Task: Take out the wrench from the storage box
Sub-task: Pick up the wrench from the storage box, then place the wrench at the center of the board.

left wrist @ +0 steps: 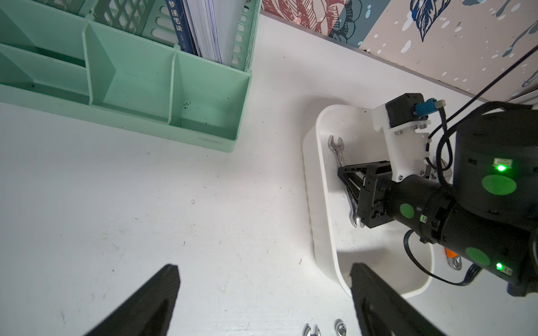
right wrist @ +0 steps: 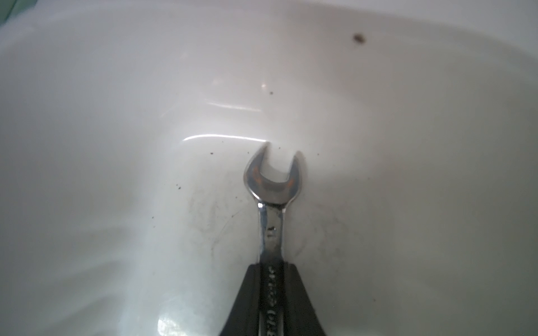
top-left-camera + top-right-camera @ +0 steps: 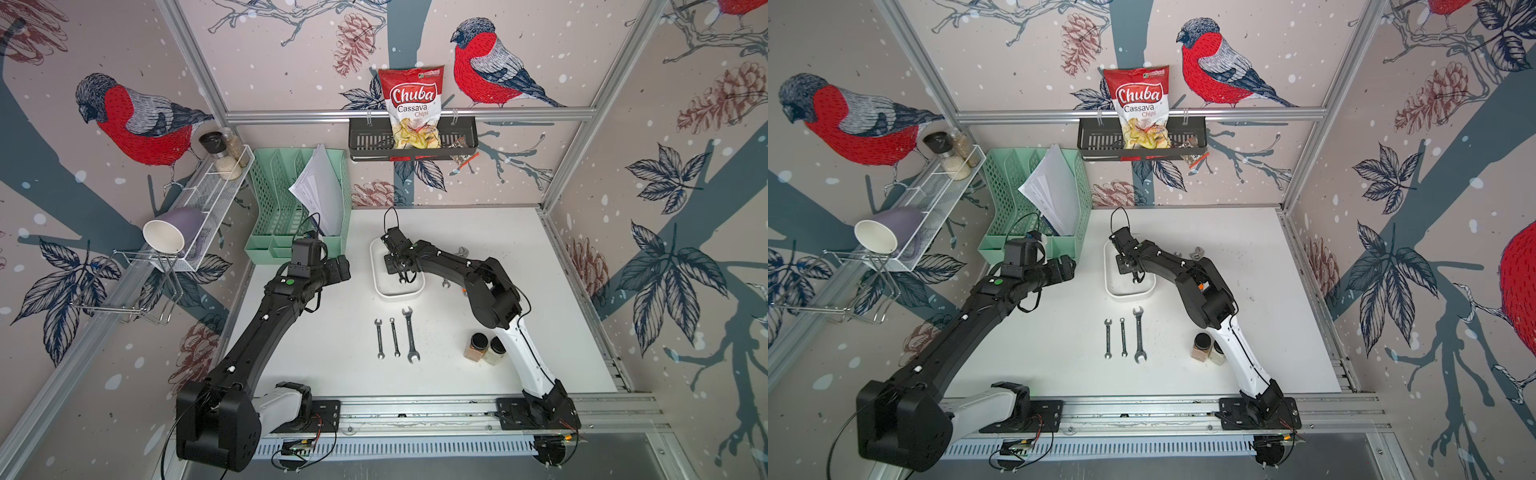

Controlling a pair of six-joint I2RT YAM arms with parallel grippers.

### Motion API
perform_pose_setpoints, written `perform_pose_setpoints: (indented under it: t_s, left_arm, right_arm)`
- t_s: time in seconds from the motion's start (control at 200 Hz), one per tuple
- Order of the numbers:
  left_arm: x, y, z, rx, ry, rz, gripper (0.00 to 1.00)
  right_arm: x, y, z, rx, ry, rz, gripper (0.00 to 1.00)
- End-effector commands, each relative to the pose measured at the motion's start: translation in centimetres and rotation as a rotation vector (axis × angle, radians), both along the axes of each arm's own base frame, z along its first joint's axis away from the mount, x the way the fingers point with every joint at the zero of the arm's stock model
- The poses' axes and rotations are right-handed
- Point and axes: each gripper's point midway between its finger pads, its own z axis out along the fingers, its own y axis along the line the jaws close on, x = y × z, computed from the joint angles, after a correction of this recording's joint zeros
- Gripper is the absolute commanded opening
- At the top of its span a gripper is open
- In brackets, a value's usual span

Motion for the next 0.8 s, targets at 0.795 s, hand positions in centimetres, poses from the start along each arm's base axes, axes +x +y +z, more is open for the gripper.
perform_pose_setpoints:
  t_s: [0.795]
  left_arm:
    - [0.3, 0.2, 0.4, -0.001, -0.023, 0.001, 0.95]
  right_arm:
    - [2.1, 0.7, 8.2, 0.038, -0.045, 0.01, 0.11]
